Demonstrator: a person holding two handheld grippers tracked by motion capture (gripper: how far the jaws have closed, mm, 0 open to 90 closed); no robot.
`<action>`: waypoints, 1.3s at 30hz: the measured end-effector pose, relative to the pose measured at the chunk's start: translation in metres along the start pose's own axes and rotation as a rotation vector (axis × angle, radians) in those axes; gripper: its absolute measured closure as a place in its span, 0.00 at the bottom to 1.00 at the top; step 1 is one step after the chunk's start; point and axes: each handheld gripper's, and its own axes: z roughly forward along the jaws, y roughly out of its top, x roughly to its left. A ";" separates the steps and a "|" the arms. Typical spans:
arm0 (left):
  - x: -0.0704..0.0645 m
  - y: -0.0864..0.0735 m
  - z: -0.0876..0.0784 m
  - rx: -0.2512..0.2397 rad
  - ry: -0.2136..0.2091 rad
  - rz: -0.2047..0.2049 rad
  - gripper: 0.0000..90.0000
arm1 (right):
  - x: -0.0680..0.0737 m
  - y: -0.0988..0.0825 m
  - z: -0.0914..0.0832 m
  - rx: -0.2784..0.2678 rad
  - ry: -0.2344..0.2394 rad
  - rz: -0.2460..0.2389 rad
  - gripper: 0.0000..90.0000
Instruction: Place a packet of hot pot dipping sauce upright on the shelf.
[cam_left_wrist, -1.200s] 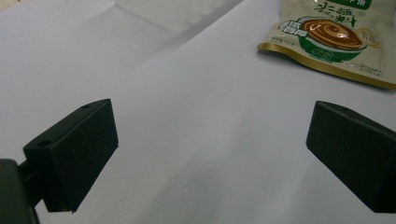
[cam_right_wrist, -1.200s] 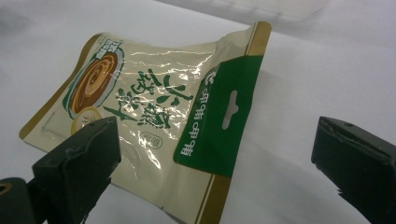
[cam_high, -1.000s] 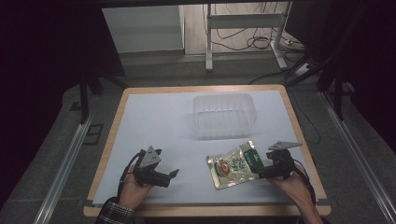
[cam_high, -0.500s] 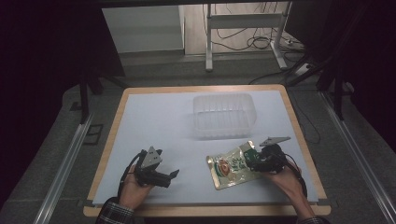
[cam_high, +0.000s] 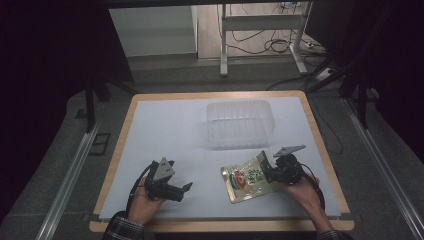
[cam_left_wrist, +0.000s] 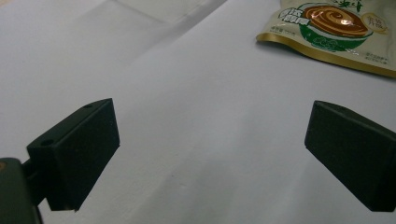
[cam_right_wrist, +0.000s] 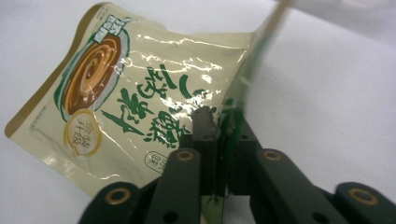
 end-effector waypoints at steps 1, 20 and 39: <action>0.000 0.000 0.000 0.000 0.000 0.000 0.03 | 0.000 0.000 0.000 -0.005 0.002 0.006 0.98; 0.002 -0.001 -0.005 -0.078 -0.006 -0.018 0.00 | -0.003 0.019 -0.036 -0.116 0.181 0.185 0.99; 0.003 -0.001 -0.006 -0.102 0.008 -0.014 0.00 | -0.005 0.049 -0.081 -0.241 0.325 0.308 0.99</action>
